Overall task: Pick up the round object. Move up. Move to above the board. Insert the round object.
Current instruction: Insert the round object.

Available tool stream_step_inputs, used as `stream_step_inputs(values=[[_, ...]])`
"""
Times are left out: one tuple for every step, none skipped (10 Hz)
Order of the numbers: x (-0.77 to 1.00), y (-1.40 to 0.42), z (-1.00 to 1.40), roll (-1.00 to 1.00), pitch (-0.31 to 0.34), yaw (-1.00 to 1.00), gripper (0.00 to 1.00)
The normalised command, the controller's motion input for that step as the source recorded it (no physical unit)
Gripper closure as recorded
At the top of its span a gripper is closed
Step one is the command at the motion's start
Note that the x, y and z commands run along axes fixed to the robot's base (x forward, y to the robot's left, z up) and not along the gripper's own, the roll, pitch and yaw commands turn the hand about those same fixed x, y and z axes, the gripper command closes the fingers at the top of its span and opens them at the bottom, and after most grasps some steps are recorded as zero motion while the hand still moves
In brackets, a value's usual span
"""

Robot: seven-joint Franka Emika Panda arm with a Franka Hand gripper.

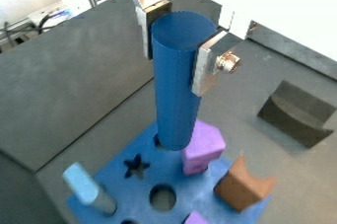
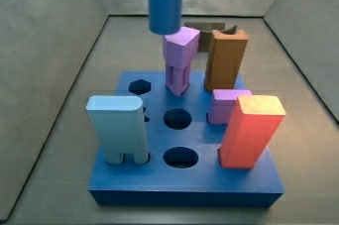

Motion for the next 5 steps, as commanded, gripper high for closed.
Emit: stream_step_inputs(values=[[0.43, -0.53, -0.22, 0.12, 0.040, 0.04, 1.00], [0.47, -0.50, -0.39, 0.23, 0.069, 0.04, 1.00], [0.53, -0.49, -0.48, 0.29, 0.100, 0.04, 1.00], [0.40, -0.44, -0.55, 0.33, 0.093, 0.06, 1.00], [0.27, -0.35, -0.68, 0.26, 0.034, 0.05, 1.00]])
